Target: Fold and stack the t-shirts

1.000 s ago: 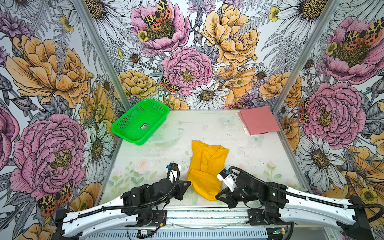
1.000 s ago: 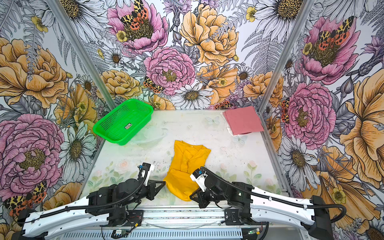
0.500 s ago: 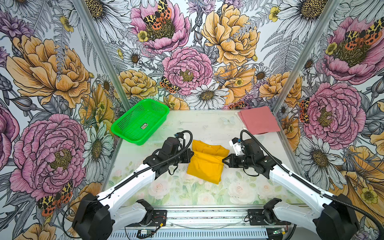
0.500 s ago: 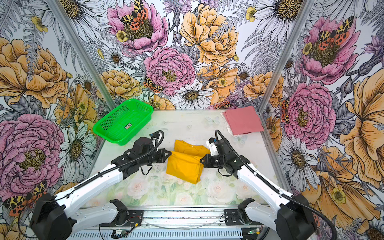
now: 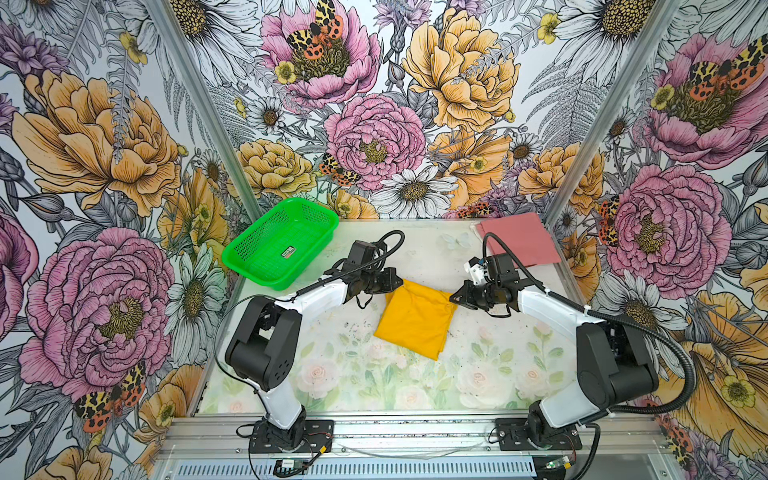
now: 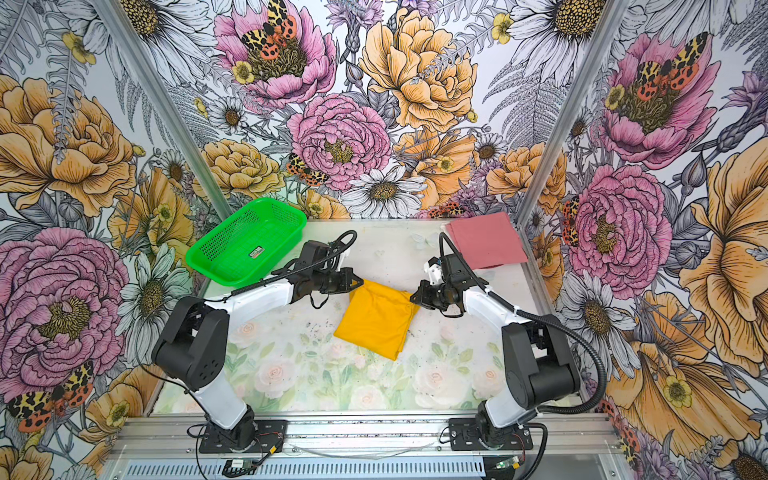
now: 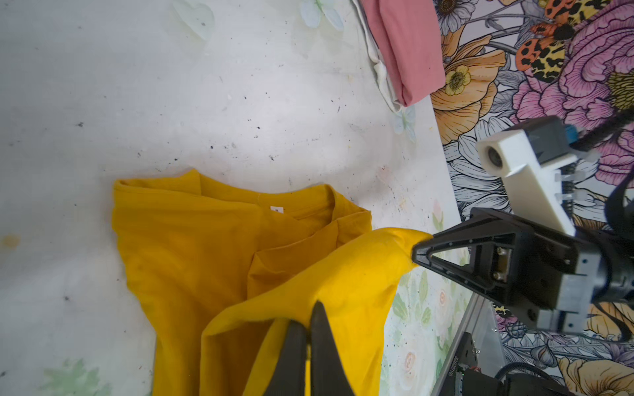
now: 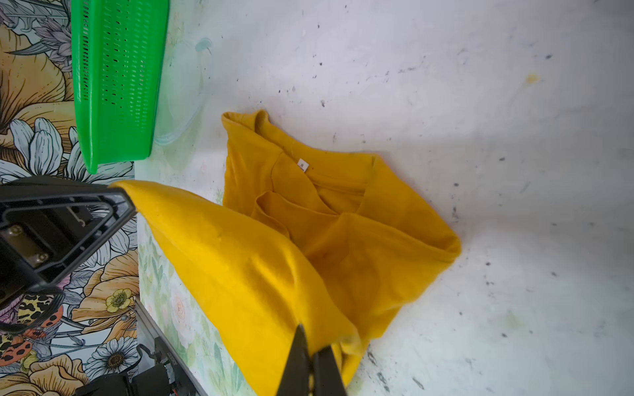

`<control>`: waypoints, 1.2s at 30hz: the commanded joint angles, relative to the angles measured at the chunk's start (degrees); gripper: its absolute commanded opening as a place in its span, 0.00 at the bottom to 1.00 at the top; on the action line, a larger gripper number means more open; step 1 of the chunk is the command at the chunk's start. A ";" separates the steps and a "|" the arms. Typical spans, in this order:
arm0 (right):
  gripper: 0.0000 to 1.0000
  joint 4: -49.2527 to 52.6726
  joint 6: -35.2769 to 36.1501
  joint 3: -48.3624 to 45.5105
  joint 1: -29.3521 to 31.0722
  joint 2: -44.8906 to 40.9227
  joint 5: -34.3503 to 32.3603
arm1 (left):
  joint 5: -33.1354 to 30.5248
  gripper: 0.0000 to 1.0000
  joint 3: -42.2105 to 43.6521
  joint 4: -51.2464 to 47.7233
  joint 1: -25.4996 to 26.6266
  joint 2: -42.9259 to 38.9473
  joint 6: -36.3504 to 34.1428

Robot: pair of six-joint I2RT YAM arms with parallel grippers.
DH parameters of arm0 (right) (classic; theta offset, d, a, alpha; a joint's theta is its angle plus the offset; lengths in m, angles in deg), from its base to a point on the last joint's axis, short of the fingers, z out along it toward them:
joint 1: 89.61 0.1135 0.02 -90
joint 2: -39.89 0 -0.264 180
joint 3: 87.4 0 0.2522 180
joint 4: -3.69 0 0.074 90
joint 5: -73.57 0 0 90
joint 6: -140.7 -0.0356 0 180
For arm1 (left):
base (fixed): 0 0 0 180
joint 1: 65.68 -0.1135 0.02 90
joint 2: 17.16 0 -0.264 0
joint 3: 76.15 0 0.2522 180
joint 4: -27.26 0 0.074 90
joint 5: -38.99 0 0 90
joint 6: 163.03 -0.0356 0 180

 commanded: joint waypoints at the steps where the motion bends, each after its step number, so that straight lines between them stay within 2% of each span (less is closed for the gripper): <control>1: 0.00 -2.06 1.30 2.72 -0.42 3.30 1.76 | 3.95 0.00 -3.34 2.51 -1.63 2.79 -0.14; 4: 0.00 -2.98 1.03 2.63 -0.57 5.03 1.18 | 4.97 0.00 -5.12 2.65 -2.34 6.44 0.02; 6: 0.10 -4.08 1.00 2.18 -0.62 4.63 -0.26 | 5.77 0.00 -6.37 2.85 -3.03 8.03 0.58; 8: 0.29 -5.66 2.18 1.39 -0.45 2.01 -0.52 | 6.74 0.00 -7.02 3.09 -4.04 8.44 1.60; 10: 0.52 -5.67 3.89 0.80 0.12 -1.81 -1.45 | 6.58 0.10 -5.89 5.39 -5.40 6.92 3.05; 11: 0.60 -5.66 4.44 0.41 0.21 -3.98 -2.11 | 6.79 0.25 -5.32 6.48 -6.21 5.97 3.74; 12: 0.67 -5.57 4.65 0.13 0.27 -5.79 -2.24 | 7.01 0.50 -4.92 6.94 -6.85 5.01 3.85; 13: 0.74 -5.56 4.73 -0.15 0.28 -7.14 -2.06 | 6.95 0.71 -4.71 6.69 -7.26 4.23 3.74; 14: 0.78 -5.49 4.58 -0.42 0.28 -8.41 -1.75 | 6.68 0.82 -4.41 6.20 -7.68 2.50 3.44; 16: 0.80 -5.40 3.99 -0.59 0.54 -9.47 -0.83 | 6.34 0.97 -2.93 5.98 -8.25 -0.10 3.11; 22: 0.81 -7.88 1.98 0.70 6.08 -5.12 0.88 | 7.20 0.99 4.47 7.64 -6.05 -7.32 3.73; 27: 0.82 -20.13 -3.79 -1.32 7.08 2.28 0.94 | 5.57 0.99 13.26 11.02 -3.73 -11.72 6.10; 31: 0.82 -25.68 -7.48 -2.02 6.16 9.53 -1.26 | 4.76 0.99 18.09 12.90 -3.61 -12.68 6.89; 36: 0.83 -25.24 -6.52 -0.89 5.65 13.68 -7.19 | 4.52 0.99 17.94 12.74 -3.35 -10.76 5.93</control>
